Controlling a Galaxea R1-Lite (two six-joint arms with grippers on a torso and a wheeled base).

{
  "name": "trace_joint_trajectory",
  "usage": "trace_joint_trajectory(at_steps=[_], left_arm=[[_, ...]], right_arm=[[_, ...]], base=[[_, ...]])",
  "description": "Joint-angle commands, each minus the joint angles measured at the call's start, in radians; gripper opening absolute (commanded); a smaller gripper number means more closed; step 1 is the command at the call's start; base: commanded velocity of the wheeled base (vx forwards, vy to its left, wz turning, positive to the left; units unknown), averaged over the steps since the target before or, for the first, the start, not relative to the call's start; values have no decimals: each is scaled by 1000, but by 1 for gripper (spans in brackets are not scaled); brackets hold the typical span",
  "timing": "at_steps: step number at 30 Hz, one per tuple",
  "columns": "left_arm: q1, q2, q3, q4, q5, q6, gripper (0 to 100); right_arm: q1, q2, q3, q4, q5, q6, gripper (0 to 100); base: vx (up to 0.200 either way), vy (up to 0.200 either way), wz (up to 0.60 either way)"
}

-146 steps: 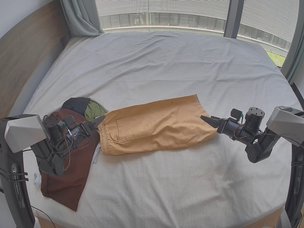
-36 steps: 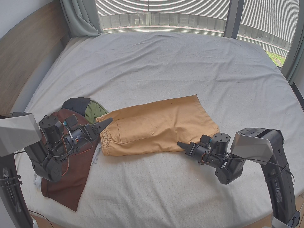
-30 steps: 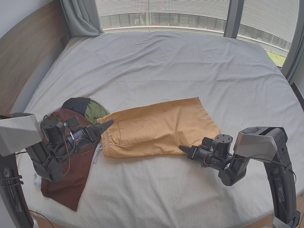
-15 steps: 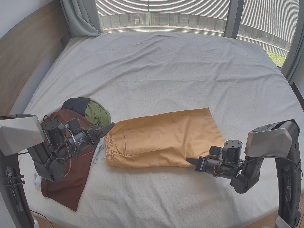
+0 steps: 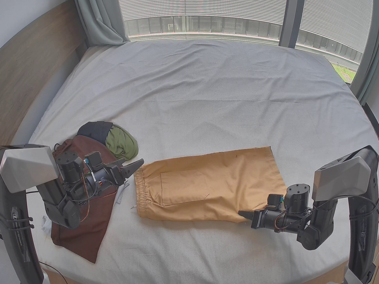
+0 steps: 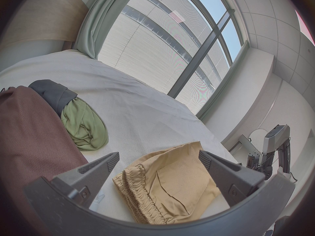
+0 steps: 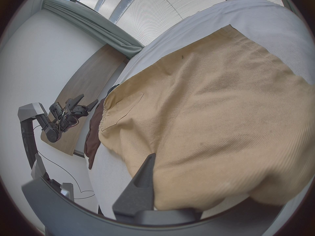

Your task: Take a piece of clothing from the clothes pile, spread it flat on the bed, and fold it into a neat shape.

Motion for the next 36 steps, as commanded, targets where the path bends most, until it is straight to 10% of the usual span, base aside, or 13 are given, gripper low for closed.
trace_joint_trajectory(at_steps=[1, 4, 5, 36], left_arm=[[-1, 12, -2, -2, 1, 0, 100], [-1, 16, -5, -2, 1, 6, 100], [1, 16, -3, -2, 1, 11, 100], [1, 10, -3, -2, -19, 17, 100]], right_arm=[[0, 0, 5, 2, 1, -1, 0], [-3, 6, 7, 0, -7, -18, 0], [-3, 6, 5, -1, -7, -21, 100], [11, -286, 241, -41, 168, -112, 100]], base=[[0, 0, 0], [0, 0, 0], [0, 0, 0], [0, 0, 0]])
